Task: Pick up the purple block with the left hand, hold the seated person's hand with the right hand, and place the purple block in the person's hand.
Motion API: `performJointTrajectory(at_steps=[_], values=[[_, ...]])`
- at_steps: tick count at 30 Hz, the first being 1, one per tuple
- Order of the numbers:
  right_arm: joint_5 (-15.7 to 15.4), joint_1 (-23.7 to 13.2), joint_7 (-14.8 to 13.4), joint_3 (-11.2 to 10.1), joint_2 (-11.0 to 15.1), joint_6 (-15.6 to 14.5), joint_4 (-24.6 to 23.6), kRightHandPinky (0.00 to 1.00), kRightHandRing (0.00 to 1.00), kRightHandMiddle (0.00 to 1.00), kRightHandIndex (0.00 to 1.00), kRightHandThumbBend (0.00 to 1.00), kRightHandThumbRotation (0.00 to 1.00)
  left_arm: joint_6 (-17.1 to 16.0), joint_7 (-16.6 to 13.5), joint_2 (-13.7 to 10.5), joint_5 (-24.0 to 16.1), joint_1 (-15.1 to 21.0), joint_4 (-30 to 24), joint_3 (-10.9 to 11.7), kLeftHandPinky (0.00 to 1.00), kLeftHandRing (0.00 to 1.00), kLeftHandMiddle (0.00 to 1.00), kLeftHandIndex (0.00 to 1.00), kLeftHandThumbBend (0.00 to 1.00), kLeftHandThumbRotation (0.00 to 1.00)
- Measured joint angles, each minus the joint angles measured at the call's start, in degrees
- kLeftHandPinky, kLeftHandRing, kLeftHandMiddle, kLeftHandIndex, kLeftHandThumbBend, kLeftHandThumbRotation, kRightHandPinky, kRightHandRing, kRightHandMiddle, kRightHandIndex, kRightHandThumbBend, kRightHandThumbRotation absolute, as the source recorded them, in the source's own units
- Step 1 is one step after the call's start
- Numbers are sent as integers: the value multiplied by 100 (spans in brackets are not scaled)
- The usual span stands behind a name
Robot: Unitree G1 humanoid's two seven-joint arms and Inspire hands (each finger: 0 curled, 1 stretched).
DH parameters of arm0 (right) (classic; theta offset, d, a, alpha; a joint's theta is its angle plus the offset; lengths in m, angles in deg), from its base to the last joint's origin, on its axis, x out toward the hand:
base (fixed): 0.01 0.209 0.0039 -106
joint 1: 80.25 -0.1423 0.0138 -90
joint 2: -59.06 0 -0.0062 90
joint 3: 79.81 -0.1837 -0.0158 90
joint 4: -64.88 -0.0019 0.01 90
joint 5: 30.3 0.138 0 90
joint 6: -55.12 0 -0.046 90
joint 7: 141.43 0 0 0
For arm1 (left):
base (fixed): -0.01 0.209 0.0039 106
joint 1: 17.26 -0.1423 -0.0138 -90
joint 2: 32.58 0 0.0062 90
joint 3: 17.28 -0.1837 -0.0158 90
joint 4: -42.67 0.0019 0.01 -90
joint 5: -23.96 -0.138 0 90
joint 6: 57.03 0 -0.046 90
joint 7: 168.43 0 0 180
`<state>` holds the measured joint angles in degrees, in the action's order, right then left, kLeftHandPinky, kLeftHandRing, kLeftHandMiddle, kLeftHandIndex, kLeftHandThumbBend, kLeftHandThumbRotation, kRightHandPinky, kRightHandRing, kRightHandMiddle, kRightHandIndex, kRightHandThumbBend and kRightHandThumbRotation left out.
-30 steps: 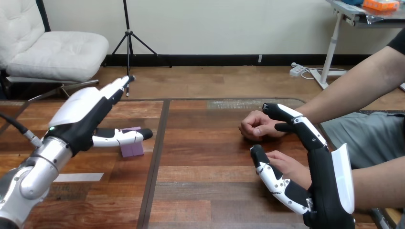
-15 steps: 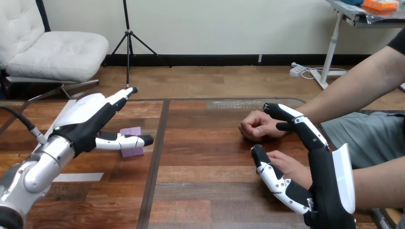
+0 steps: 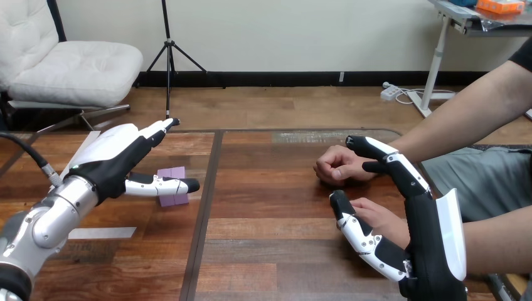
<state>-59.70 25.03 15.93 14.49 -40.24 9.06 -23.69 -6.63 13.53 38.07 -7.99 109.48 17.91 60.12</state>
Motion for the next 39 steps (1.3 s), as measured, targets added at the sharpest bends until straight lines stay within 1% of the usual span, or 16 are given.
performJointTrajectory(at_steps=[6,14,21,32,39], values=[[-4,0,9,0,-3,-2,0,69,76,76,75,43,35,40,-1,19,0,44,108,-44,90,96,98,97,87,61],[-4,0,9,0,-5,-3,0,70,77,77,75,43,35,135,-25,62,-14,91,270,-117,90,96,97,96,87,61],[-2,0,19,-2,-1,-3,0,71,77,77,75,43,35,184,-113,89,-18,115,377,-222,90,96,98,96,87,61],[-3,0,33,-6,5,-13,0,71,78,77,76,43,37,243,-235,176,-24,166,495,-275,91,96,98,97,87,62],[4,0,64,-7,8,-36,0,72,78,77,76,43,36,348,-305,218,-100,226,504,-395,92,97,98,97,86,63]])
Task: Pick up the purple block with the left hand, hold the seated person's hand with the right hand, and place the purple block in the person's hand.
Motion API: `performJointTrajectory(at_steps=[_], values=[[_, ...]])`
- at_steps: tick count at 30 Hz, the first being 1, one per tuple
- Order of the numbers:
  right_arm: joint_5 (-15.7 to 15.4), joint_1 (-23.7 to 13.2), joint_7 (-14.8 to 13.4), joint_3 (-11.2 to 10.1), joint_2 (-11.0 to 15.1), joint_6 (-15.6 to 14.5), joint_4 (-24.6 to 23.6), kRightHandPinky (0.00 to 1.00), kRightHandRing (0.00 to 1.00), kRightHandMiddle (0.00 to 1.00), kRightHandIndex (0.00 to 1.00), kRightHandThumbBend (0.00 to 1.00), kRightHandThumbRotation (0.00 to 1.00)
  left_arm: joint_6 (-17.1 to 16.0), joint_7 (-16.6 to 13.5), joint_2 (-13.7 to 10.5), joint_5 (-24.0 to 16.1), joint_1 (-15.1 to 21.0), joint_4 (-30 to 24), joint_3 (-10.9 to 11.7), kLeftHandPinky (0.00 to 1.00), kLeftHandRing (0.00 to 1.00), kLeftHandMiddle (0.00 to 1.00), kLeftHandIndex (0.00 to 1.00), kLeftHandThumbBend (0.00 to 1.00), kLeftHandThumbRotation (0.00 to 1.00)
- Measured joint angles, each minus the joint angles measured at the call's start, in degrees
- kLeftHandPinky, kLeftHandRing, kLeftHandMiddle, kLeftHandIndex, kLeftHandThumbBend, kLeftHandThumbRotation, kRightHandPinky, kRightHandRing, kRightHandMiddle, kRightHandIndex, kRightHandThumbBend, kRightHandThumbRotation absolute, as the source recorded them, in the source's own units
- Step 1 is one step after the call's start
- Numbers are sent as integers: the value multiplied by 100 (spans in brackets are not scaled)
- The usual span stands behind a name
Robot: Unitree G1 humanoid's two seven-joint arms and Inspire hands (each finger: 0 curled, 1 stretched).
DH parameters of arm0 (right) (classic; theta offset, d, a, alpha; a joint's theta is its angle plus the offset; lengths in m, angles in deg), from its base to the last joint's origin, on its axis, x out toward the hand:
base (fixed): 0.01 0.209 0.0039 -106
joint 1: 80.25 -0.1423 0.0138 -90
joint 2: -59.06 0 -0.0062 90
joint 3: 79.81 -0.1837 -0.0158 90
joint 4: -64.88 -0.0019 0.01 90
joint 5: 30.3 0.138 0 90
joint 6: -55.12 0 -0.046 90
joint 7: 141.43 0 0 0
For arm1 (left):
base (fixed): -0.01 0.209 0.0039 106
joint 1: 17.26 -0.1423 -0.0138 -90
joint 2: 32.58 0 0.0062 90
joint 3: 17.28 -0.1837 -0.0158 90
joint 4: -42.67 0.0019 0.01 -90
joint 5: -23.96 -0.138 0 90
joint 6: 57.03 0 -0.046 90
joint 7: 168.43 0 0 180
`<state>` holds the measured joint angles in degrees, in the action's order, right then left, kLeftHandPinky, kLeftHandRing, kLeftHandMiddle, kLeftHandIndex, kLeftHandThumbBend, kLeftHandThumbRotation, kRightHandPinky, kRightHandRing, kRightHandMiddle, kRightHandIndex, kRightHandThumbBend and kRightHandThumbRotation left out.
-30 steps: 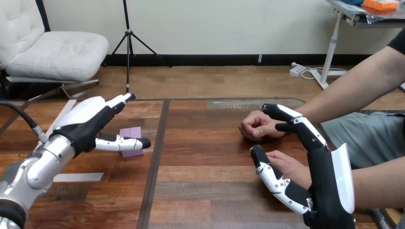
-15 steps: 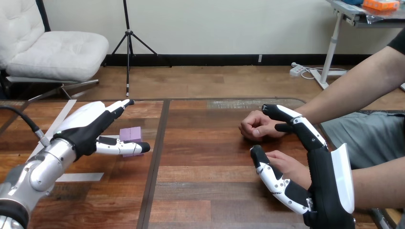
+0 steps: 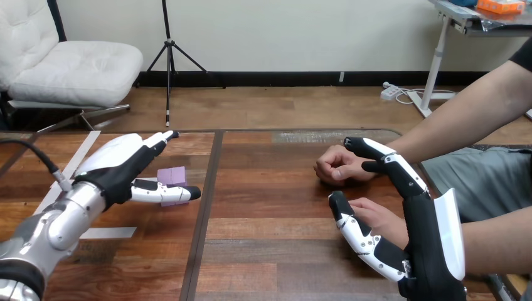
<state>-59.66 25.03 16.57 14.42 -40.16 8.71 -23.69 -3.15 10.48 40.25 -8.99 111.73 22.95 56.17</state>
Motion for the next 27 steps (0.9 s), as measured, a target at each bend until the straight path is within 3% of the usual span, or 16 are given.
performJointTrajectory(at_steps=[22,27], values=[[-5,0,10,-6,5,-39,0,70,78,77,75,43,38,289,-13,197,-117,217,134,-196,92,97,99,98,85,63],[-4,0,13,-7,7,-59,0,71,78,77,76,44,39,364,-18,245,-133,247,154,-271,90,96,98,97,82,60]])
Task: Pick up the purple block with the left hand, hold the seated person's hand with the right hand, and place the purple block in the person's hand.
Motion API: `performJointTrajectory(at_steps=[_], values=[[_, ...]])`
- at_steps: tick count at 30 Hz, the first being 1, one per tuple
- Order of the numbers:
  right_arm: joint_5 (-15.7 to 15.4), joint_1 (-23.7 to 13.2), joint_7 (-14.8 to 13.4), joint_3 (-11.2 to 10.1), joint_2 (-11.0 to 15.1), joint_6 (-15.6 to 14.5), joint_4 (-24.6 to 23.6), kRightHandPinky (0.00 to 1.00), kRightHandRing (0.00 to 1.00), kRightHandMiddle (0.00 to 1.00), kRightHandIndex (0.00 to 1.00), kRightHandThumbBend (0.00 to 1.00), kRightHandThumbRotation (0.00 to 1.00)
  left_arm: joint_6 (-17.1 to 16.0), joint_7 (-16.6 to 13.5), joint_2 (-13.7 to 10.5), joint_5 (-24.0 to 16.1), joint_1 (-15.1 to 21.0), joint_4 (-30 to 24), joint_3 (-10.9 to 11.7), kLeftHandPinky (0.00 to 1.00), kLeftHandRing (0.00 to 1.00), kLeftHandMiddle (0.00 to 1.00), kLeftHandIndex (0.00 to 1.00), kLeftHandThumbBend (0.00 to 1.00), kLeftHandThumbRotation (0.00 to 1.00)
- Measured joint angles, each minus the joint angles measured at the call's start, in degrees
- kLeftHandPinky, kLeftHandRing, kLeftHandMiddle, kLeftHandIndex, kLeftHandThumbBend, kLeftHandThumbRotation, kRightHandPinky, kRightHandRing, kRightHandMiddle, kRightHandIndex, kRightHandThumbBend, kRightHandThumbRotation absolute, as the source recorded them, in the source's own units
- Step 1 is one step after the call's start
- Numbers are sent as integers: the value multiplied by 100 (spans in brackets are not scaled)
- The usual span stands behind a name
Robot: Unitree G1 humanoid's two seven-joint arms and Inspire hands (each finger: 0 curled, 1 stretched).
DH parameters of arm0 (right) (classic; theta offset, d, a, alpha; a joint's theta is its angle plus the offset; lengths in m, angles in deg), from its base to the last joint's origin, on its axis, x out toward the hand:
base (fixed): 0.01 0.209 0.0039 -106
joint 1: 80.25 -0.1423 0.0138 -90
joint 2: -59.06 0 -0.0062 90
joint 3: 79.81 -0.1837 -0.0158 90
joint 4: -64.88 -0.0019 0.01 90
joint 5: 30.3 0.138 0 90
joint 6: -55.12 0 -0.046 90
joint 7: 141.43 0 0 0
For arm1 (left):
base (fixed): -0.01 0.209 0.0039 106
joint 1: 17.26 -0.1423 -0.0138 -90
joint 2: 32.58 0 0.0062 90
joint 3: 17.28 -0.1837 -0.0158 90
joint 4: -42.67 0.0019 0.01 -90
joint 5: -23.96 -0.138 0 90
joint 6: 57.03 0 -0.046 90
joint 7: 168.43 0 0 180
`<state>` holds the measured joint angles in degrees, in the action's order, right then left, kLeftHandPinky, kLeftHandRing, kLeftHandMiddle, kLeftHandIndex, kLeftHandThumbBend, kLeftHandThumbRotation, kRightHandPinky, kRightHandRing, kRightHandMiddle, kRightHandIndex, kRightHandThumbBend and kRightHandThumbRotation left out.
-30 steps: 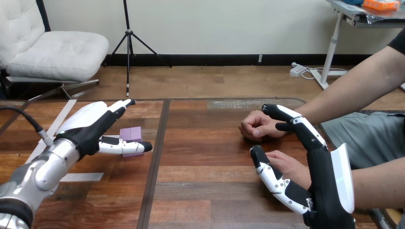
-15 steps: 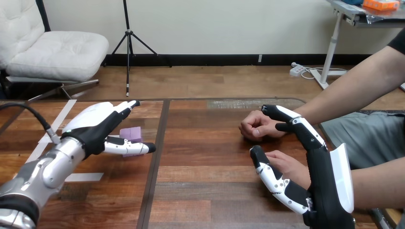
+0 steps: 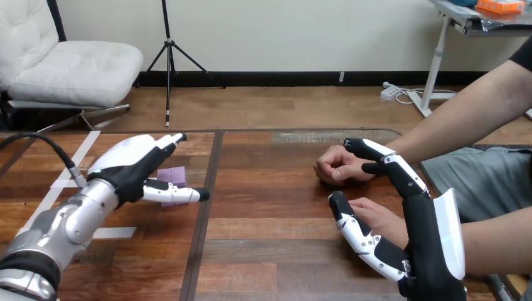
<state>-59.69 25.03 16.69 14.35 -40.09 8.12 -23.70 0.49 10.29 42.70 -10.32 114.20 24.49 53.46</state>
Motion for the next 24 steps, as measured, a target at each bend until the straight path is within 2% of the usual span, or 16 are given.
performJointTrajectory(at_steps=[10,24], values=[[0,0,8,-2,9,-45,0,71,78,77,76,43,40,122,-36,132,-8,13,59,-54,88,95,97,96,82,56],[10,0,65,-3,15,-55,0,71,78,77,76,43,37,320,-53,284,-37,19,133,-196,86,94,97,96,82,59]])
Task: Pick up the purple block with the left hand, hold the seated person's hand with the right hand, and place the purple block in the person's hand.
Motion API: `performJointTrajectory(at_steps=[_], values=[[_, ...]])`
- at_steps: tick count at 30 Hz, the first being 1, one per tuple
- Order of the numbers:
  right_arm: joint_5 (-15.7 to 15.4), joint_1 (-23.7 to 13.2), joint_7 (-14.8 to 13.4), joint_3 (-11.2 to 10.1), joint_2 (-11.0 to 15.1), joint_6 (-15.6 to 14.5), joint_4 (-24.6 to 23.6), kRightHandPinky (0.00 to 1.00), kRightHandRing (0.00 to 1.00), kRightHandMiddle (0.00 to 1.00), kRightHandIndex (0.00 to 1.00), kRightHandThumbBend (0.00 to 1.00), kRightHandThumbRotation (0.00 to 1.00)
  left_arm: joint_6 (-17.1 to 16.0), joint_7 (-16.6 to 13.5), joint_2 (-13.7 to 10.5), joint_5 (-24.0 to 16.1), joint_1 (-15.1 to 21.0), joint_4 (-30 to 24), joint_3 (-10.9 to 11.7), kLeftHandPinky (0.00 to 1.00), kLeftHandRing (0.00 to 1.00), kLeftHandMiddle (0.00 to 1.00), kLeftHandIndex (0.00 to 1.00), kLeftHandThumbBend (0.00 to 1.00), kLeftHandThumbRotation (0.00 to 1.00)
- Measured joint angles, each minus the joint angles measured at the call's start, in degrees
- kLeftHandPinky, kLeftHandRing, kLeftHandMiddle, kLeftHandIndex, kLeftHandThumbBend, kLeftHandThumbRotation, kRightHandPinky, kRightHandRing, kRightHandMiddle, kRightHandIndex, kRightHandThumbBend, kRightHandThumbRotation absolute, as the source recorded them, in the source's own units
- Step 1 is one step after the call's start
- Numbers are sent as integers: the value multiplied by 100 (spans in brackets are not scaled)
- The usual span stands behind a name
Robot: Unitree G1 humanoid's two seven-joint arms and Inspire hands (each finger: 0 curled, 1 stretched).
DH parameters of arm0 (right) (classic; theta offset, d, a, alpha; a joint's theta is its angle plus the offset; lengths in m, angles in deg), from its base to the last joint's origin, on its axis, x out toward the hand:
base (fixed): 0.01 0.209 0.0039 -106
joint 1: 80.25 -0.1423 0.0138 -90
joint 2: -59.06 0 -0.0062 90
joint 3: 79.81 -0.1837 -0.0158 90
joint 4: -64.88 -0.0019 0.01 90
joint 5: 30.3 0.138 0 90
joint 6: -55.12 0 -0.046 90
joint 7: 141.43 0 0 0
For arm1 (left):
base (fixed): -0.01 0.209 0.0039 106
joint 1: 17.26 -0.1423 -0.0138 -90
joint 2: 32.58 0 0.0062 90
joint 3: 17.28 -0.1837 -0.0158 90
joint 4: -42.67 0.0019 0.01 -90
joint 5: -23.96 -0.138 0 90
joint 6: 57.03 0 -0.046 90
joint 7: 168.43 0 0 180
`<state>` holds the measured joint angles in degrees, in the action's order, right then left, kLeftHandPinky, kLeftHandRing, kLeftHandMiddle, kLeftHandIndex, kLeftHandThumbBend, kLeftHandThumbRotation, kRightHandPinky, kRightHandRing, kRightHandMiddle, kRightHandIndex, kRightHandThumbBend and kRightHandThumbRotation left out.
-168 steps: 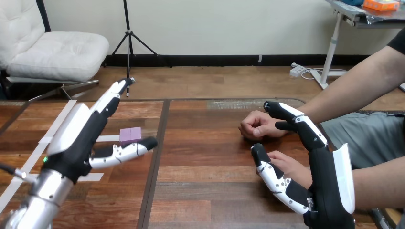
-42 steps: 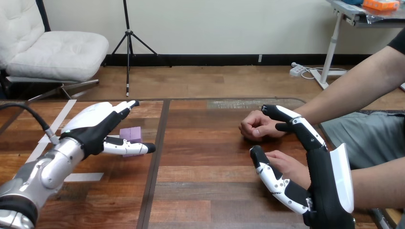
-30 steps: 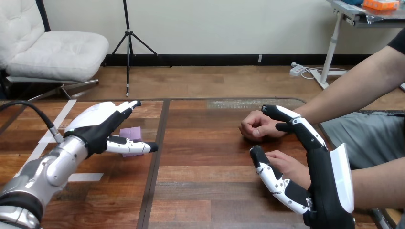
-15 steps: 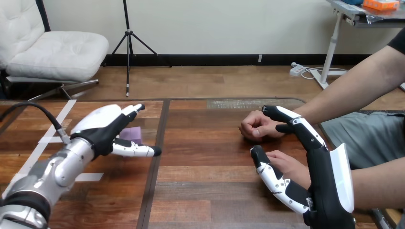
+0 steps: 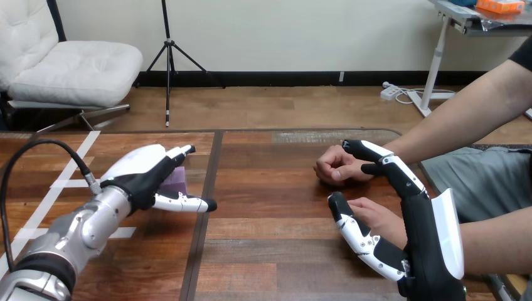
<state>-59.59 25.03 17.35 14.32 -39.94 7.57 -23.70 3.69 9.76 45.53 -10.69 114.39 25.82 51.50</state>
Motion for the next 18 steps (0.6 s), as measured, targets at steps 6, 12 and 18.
performJointTrajectory(at_steps=[6,12,18], values=[[0,0,2,-5,1,0,0,72,78,77,76,43,37,38,-45,33,1,5,52,-26,86,93,96,95,81,58],[0,0,24,-16,2,-1,-1,72,78,77,76,43,37,85,-100,54,3,14,64,-37,85,92,95,94,81,59],[-1,0,28,-22,1,-1,-1,71,78,77,76,43,37,132,-148,78,4,24,71,-38,84,92,95,94,80,59]])
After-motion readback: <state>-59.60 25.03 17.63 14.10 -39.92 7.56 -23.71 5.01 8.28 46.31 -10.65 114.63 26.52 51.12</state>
